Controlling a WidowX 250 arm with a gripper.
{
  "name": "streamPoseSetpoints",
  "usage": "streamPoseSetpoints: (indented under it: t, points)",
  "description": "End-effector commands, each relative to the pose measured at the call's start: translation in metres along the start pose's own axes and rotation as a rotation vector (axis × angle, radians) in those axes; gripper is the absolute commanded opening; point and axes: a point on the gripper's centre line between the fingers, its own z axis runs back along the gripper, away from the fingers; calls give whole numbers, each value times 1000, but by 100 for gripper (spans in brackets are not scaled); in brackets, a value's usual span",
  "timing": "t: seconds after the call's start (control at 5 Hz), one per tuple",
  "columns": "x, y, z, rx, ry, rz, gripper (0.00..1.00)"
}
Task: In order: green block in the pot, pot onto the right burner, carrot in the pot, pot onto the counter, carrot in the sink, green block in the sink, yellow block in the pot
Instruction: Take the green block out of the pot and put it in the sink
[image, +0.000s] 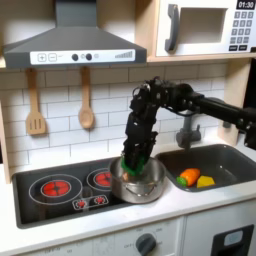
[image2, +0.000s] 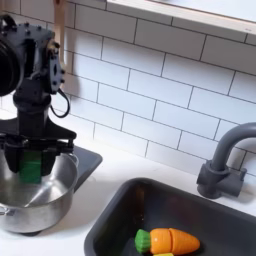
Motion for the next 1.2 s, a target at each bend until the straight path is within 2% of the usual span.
streamPoseSetpoints:
  t: [0.0, 0.2, 0.6, 1.0]
  points:
    - [-2, -22, 29, -37, -72, -93, 0]
    - [-4, -43, 37, -64, -90, -158, 0]
    - [-15, -79, 40, -107, -83, -267, 0]
    - [-35, -113, 46, -152, -78, -382, 0]
